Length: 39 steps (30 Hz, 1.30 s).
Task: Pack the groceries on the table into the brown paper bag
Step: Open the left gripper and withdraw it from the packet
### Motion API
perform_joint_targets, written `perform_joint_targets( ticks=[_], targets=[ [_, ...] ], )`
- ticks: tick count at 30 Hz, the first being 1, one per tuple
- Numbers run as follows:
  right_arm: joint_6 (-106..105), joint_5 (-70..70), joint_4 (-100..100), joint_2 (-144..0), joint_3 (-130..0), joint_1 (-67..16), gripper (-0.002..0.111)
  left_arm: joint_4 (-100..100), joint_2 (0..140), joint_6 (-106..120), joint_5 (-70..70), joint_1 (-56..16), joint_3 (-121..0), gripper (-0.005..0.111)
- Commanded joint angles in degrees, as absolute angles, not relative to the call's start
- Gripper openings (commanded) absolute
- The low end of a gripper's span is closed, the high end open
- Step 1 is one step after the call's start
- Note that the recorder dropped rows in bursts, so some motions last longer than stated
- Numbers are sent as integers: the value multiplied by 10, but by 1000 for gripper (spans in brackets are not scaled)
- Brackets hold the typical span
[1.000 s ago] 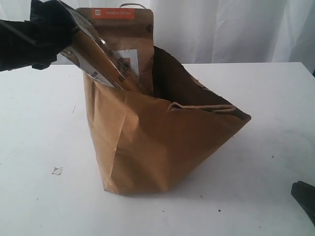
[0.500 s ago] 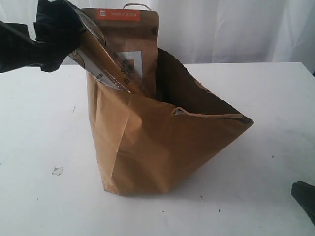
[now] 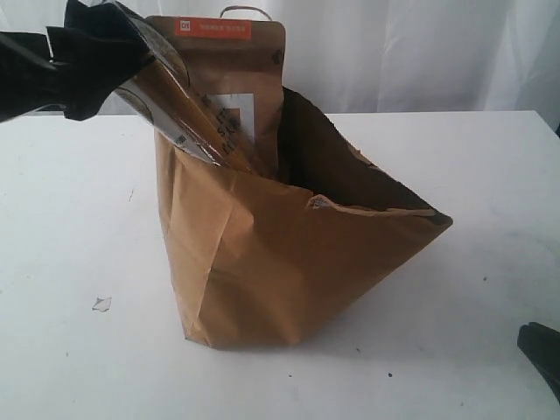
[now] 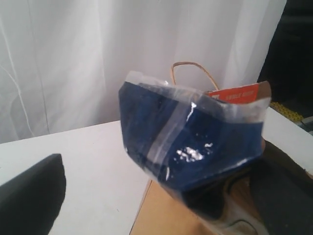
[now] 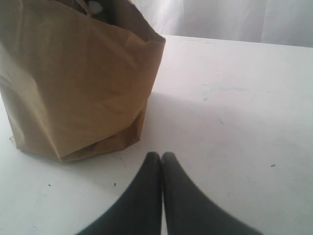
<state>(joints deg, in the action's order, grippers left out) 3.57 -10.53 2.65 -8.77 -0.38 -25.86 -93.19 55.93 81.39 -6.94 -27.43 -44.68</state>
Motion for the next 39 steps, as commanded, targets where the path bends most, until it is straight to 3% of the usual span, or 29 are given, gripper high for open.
perform_joint_targets(
  ticks=[1,32,39],
  targets=[
    [37,-102,28,-85,0,-256,0,-955,553,808,-63,-273,-445,105],
    [37,-102,28,-85,0,-256,0,-955,284,860,-58,-273,-366,105],
    [37,-102,28,-85,0,-256,0,-955,251,900,0,-273,-331,105]
  ],
)
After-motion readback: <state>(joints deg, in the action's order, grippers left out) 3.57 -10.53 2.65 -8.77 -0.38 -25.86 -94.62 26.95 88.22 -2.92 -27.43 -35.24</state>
